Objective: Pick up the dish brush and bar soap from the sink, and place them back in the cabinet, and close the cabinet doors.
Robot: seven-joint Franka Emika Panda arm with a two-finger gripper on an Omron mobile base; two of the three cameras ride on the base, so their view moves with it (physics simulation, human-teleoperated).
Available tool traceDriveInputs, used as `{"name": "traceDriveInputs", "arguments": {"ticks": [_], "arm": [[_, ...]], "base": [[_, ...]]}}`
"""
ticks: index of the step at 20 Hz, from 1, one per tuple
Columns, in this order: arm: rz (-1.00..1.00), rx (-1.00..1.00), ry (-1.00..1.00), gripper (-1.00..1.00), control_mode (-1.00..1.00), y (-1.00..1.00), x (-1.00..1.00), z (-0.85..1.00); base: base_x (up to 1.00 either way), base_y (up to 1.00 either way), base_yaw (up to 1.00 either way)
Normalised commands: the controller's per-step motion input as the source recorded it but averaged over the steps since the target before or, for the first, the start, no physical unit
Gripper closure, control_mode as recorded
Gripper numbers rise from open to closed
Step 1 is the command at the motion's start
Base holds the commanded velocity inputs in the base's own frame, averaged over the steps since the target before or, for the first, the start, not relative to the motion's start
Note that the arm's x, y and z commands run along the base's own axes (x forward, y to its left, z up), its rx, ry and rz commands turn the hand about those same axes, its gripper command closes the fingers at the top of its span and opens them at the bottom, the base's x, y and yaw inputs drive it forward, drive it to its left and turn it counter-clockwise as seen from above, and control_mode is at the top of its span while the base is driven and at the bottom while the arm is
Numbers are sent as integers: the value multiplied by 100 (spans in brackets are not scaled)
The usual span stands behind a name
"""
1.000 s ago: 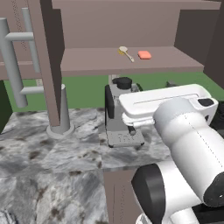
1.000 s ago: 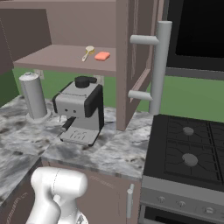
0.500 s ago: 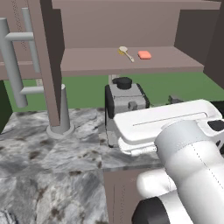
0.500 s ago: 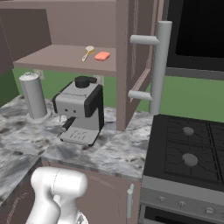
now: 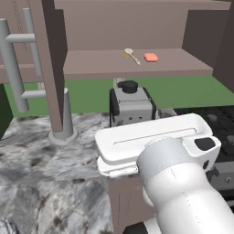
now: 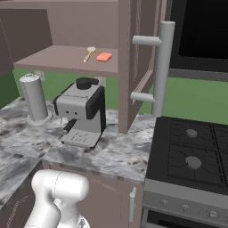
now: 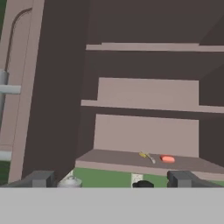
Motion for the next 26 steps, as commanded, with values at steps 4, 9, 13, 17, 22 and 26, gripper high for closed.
{"name": "traceDriveInputs", "arguments": {"ticks": [4,9,13,17,22,26], "arm": [[0,0,0,-100,-100,37,-5,-5],[0,0,0,-100,-100,39,-6,-5],[0,0,0,-100,-100,35,-3,-6],[0,0,0,-100,-100,31,0,-6],[0,0,0,-100,-100,30,0,-9],[0,0,0,-100,-100,30,4,-15]], "base": [[0,0,0],[0,0,0],[0,0,0],[0,0,0],[0,0,0],[0,0,0]]}}
